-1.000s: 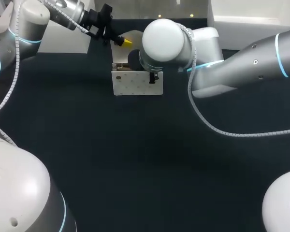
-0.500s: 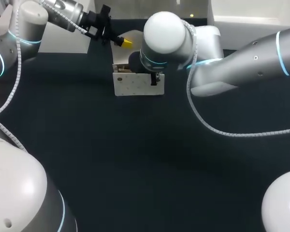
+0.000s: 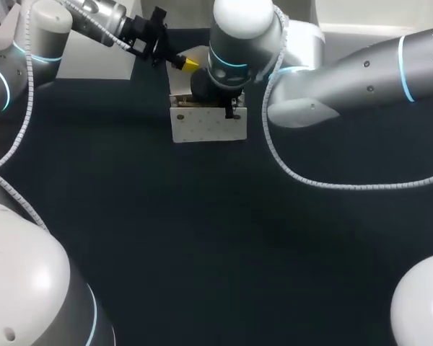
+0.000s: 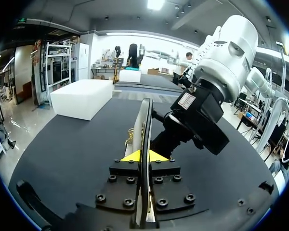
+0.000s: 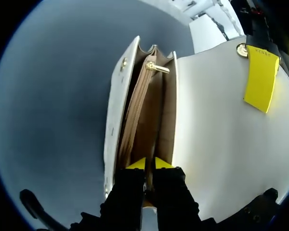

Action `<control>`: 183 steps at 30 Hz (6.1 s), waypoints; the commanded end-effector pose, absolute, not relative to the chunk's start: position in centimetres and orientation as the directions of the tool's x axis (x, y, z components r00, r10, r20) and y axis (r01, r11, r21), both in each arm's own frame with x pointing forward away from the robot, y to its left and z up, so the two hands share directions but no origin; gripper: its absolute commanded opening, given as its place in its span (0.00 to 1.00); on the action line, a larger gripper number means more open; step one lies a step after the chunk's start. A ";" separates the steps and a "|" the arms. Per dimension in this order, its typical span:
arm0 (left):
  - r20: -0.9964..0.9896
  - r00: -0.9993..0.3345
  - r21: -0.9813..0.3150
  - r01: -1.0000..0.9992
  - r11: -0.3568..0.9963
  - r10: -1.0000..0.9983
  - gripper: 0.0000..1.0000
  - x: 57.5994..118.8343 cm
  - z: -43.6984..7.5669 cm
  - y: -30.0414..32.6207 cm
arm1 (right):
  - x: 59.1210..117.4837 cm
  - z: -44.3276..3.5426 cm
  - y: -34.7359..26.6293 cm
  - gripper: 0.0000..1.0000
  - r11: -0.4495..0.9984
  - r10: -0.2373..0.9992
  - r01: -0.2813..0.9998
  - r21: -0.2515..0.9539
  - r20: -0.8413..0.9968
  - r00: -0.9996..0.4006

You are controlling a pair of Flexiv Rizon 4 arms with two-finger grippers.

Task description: Pick up the bag, open it, inspect its contents, close it, and place it on the opposite side

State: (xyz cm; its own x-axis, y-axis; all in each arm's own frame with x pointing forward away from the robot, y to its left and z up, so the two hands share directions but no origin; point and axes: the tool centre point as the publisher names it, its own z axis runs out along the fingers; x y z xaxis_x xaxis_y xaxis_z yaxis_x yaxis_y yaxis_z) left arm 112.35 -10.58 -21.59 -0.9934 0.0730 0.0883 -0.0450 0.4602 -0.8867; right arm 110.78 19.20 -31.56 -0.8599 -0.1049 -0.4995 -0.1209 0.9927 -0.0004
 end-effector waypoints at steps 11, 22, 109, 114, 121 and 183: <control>0.081 -0.991 -0.896 -0.027 0.444 0.104 0.00 112.5 -21.7 -10.5 | 111.0 -32.8 19.4 0.69 0.994 -0.104 -0.104 -0.023 -0.394 -0.913; 0.072 -0.989 -0.897 -0.009 0.441 0.126 0.00 112.4 -21.9 -10.6 | 111.0 -33.1 19.4 0.78 0.995 -0.093 -0.095 -0.014 -0.390 -0.916; -0.466 -0.883 -0.751 0.361 0.553 -0.056 0.00 114.9 -28.3 -10.1 | 101.6 -27.5 18.1 0.00 0.983 0.174 0.160 0.088 -0.725 -0.666; -0.478 -0.877 -0.741 0.370 0.560 -0.055 0.00 115.0 -28.4 -10.1 | 101.3 -28.8 18.4 0.00 0.976 0.214 0.176 0.125 -0.677 -0.704; -0.478 -0.877 -0.741 0.370 0.560 -0.055 0.00 115.0 -28.4 -10.1 | 101.3 -28.8 18.4 0.00 0.976 0.214 0.176 0.125 -0.677 -0.704; -0.554 -0.814 -0.675 0.563 0.477 0.176 0.00 117.1 -34.2 -12.1 | 103.8 -36.6 18.7 0.32 0.988 0.148 0.122 0.091 -0.757 -0.637</control>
